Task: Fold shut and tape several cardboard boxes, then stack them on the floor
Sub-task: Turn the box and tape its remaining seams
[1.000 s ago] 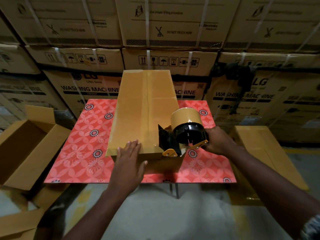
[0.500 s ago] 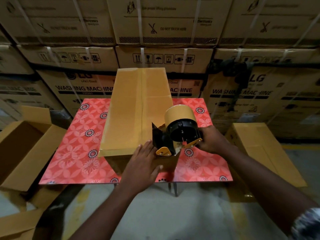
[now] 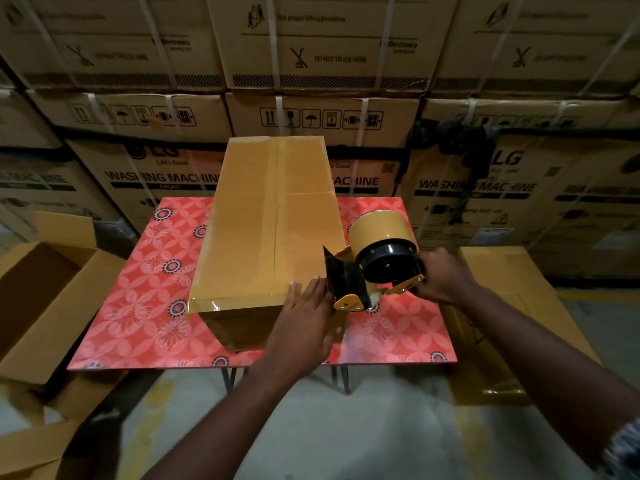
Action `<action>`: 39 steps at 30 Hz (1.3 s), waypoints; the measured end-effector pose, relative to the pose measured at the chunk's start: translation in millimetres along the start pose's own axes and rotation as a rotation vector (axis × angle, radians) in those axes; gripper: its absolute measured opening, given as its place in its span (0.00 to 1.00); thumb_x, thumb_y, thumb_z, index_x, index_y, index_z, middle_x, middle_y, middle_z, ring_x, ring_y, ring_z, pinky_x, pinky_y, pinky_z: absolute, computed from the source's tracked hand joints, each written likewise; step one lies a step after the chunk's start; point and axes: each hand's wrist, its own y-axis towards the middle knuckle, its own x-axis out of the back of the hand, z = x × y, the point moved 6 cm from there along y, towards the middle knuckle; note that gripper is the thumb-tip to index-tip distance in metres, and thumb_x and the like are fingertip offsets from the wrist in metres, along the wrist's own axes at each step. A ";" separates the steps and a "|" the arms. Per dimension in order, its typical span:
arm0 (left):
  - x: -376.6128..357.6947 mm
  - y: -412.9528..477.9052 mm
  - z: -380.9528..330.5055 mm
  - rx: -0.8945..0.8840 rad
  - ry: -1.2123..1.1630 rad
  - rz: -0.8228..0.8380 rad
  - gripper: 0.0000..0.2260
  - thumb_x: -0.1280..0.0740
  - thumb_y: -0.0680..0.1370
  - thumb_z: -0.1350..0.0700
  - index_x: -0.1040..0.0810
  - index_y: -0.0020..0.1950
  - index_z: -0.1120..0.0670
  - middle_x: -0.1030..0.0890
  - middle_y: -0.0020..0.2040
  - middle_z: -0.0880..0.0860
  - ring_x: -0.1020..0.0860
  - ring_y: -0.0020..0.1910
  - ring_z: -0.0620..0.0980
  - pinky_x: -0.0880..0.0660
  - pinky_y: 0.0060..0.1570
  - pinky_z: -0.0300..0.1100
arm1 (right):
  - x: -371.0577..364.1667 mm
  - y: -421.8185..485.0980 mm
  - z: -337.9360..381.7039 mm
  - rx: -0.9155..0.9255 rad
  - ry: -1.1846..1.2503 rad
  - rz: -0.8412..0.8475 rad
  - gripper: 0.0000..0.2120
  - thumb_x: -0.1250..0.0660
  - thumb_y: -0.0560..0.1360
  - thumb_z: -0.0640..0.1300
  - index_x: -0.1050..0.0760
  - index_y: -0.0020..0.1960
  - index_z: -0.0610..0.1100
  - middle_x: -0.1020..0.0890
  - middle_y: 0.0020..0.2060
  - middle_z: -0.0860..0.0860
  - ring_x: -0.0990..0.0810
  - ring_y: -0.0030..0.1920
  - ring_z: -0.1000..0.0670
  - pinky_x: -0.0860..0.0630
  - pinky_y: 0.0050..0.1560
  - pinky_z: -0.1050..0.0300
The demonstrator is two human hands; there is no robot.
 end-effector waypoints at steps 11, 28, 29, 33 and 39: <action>-9.7 6.3 6.5 0.014 -0.115 -0.148 0.21 0.39 0.82 0.43 0.26 0.73 0.50 0.35 0.78 0.50 0.43 0.80 0.46 0.48 0.78 0.51 | -2.7 -3.1 -7.2 0.050 0.099 -0.049 0.05 0.29 0.65 0.48 0.26 0.35 0.51 0.25 0.28 0.58 0.27 0.27 0.54 0.35 0.30 0.65; -11.0 8.8 7.7 0.112 -0.290 -0.184 0.26 0.44 0.81 0.40 0.33 0.78 0.45 0.37 0.79 0.43 0.44 0.79 0.39 0.53 0.78 0.44 | -19.8 -8.5 -67.6 -0.197 -0.201 0.195 0.15 0.31 0.64 0.57 0.20 0.44 0.47 0.16 0.36 0.48 0.16 0.38 0.44 0.20 0.37 0.52; -10.4 8.8 8.1 0.120 -0.296 -0.183 0.26 0.45 0.81 0.40 0.33 0.78 0.45 0.37 0.79 0.43 0.45 0.78 0.39 0.55 0.78 0.43 | -22.1 -4.8 -65.0 -0.186 -0.211 0.181 0.16 0.32 0.64 0.57 0.19 0.44 0.47 0.15 0.37 0.46 0.15 0.39 0.42 0.20 0.37 0.52; -8.0 10.1 5.6 0.139 -0.318 -0.183 0.26 0.45 0.81 0.40 0.32 0.78 0.45 0.36 0.79 0.44 0.46 0.77 0.37 0.55 0.78 0.43 | -26.0 -2.7 -66.3 -0.214 -0.224 0.160 0.11 0.26 0.67 0.51 0.19 0.44 0.45 0.15 0.39 0.45 0.16 0.42 0.41 0.24 0.38 0.55; -7.0 9.5 4.8 0.145 -0.311 -0.151 0.25 0.43 0.81 0.42 0.33 0.78 0.45 0.38 0.79 0.42 0.49 0.76 0.34 0.58 0.77 0.41 | -47.6 -12.9 -82.6 -0.280 -0.331 0.211 0.17 0.30 0.68 0.57 0.19 0.53 0.49 0.15 0.45 0.46 0.15 0.48 0.41 0.23 0.41 0.54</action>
